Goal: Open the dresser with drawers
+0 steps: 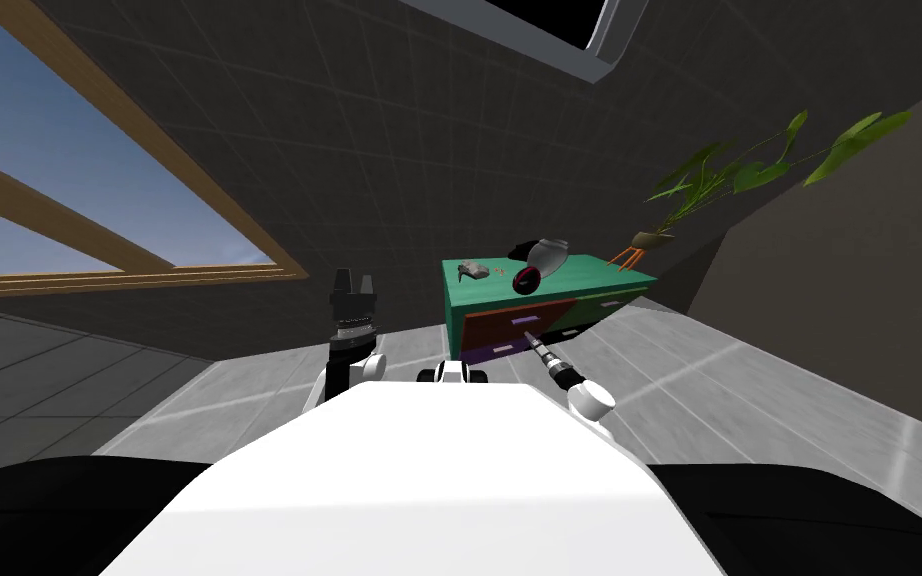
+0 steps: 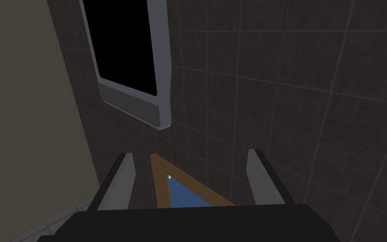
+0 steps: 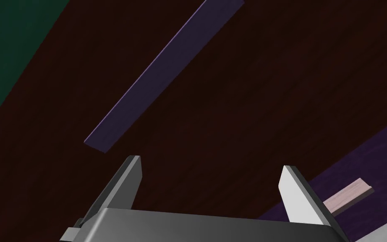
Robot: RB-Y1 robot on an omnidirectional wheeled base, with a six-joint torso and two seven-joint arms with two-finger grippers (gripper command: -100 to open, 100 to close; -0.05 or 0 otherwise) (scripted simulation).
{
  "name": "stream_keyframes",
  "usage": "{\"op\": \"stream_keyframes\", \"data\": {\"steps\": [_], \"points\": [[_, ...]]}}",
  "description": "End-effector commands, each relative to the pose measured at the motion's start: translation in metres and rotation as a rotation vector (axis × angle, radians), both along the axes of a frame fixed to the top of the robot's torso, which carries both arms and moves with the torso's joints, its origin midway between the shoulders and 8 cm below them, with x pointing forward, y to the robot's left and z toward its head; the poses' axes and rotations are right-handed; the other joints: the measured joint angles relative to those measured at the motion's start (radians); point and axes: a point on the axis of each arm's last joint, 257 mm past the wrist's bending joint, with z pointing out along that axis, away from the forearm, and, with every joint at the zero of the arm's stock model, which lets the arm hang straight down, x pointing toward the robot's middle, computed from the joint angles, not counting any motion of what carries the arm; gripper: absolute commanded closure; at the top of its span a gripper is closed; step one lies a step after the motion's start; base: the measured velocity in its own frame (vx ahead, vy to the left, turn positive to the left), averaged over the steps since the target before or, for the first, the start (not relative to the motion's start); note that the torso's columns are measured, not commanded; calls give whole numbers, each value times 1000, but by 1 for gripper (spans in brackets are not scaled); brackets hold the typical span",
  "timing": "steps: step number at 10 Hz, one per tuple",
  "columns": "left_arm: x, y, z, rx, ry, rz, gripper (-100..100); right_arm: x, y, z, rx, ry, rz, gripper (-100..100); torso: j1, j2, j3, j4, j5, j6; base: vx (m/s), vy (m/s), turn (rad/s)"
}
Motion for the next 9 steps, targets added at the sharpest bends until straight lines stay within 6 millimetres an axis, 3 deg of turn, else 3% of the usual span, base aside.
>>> {"op": "stream_keyframes", "data": {"steps": [1, 9], "points": [[0, 0, 0, 0, 0, 0, 0, 0, 2, 6, 101, -32, -10, -100, 0, 0, 0, 0, 0, 0, 9, -34, 54], [0, 0, 0, 0, 0, 0, 0, -2, 23, 29, 532, -193, -56, -100, 0, 0, 0, 0, 0, 0, 1, -48, 100]]}}
